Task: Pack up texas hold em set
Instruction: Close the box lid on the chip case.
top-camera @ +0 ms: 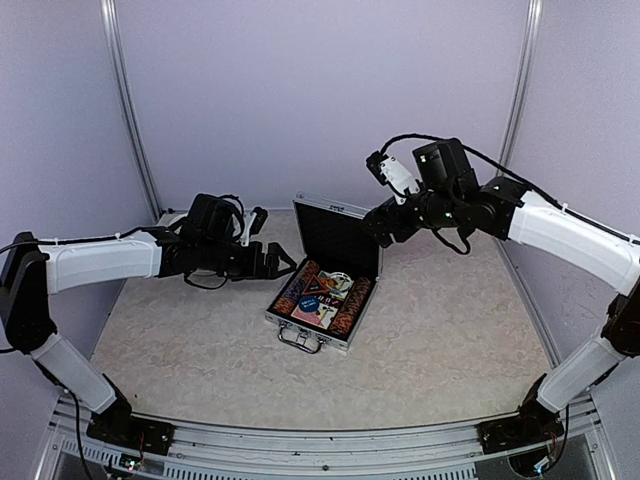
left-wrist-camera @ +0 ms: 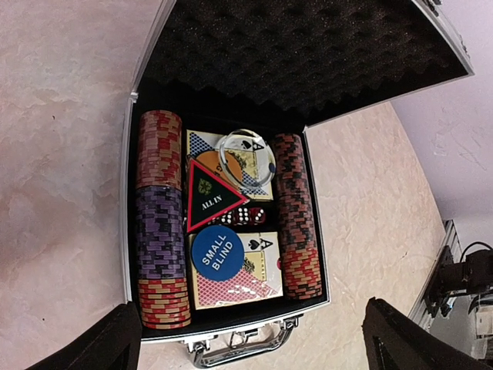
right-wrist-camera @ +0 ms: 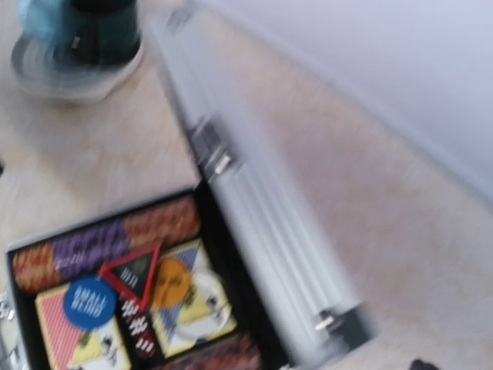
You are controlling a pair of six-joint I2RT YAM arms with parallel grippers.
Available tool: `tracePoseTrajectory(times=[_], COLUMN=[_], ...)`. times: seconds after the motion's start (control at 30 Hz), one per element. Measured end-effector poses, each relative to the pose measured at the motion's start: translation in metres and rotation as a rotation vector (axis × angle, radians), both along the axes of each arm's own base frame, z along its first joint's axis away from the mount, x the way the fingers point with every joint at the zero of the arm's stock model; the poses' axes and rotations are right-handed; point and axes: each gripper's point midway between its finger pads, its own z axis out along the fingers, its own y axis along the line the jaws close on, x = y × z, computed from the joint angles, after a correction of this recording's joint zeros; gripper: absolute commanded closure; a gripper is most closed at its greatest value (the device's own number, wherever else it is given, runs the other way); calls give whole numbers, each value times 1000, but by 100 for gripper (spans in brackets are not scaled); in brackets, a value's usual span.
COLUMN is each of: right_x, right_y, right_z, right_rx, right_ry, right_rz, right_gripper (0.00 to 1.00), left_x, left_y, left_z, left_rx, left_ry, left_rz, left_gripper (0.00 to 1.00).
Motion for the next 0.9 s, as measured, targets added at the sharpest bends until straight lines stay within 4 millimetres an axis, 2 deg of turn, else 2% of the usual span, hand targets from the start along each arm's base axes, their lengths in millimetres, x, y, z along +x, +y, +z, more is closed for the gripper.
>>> tracePoseTrajectory(times=[0.1,0.2,0.33,0.47,0.67,0.8,0.9], right_x=[15,38,61,70,59,45,33], right_y=[-6,-13,-13,-4,22,31,34], right_z=[20,29,9,-21,-48,-61,-79], right_rx=[16,21,11,11,60,92,93], right_ry=[-38,-54,-8,71,187,245,295], right_rz=[-22,-54,-52,-4,128,187,208], right_gripper=[8,7,7,8,12,14,15], left_x=[0,0,0,0,2,1,-1], left_y=[-1,-2,-1,3,9,15,21], left_z=[1,1,-1,-9,-12,-16,-18], left_rx=[-8,-10,1,24,46,61,70], left_ry=[1,1,-2,3,-4,-5,-6], left_rz=[0,-3,7,25,53,70,83], left_gripper=[1,1,1,1,1,1,1])
